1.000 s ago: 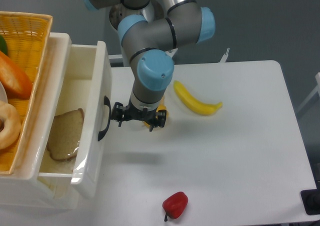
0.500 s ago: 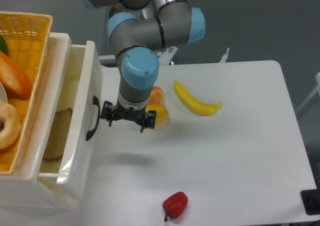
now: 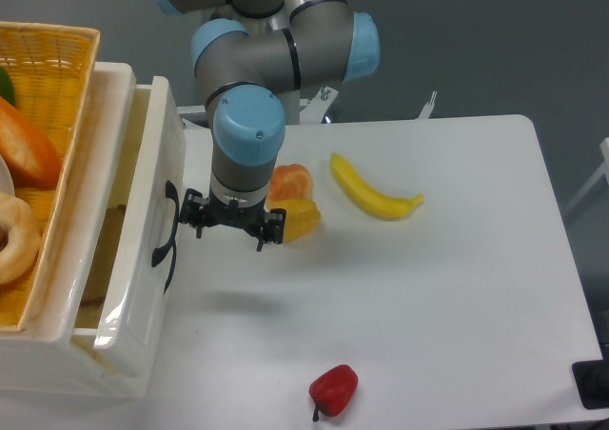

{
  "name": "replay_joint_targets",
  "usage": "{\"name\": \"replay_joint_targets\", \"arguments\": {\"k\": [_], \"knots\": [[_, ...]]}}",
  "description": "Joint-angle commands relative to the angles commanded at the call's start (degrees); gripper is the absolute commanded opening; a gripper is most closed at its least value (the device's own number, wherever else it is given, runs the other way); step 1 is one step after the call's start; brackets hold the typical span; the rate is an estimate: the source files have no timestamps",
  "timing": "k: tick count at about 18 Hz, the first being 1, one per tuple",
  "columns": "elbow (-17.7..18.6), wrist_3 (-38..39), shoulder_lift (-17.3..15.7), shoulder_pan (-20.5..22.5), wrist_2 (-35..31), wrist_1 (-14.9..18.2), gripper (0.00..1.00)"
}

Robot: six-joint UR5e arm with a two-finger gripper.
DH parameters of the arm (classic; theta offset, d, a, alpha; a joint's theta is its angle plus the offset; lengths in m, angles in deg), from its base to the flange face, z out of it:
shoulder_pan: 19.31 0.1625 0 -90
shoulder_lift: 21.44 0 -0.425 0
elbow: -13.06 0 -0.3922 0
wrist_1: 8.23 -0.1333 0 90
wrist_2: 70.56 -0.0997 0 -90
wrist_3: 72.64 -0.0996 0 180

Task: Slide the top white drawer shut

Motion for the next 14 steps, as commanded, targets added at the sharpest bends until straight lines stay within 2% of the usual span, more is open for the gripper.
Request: {"name": "replay_joint_targets", "arguments": {"k": [14], "knots": [[-0.62,1.32,0.09,-1.41,-0.88,-0.18,1.0]]}}
